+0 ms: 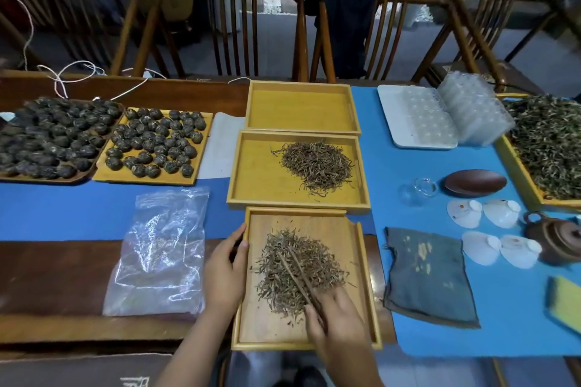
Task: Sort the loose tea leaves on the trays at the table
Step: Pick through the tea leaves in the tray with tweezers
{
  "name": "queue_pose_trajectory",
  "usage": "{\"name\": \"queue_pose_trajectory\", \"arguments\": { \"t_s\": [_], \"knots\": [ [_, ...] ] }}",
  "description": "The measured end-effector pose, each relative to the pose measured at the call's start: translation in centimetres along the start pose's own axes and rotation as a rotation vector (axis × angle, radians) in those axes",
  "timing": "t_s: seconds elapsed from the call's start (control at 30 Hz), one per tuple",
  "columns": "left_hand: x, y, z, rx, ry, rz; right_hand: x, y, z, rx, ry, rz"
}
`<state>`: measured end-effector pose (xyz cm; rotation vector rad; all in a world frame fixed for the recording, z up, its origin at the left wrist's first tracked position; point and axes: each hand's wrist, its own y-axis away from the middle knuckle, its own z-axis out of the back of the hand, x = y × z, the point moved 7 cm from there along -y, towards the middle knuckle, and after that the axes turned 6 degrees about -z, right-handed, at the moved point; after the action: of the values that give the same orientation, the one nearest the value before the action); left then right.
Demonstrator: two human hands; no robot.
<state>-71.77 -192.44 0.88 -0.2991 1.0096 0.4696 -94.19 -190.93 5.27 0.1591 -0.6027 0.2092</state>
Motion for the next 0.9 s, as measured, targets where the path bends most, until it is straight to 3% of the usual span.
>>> {"name": "queue_pose_trajectory", "arguments": {
  "t_s": [0.23, 0.4, 0.73, 0.9],
  "knots": [
    [1.0, 1.1, 0.1, 0.042, 0.169, 0.014, -2.3, -1.4, 0.6, -0.023, 0.047, -0.065],
    [0.9, 1.7, 0.0, 0.052, 0.140, -0.042, -3.7, -2.1, 2.2, -0.089, 0.062, -0.123],
    [1.0, 1.6, 0.0, 0.045, 0.129, -0.069, -1.1, -0.7, -0.5, 0.055, 0.072, -0.019],
    [0.8, 1.7, -0.1, 0.041, 0.134, -0.073, -3.0, -1.7, 1.4, -0.074, 0.110, -0.130]
  ]
}}
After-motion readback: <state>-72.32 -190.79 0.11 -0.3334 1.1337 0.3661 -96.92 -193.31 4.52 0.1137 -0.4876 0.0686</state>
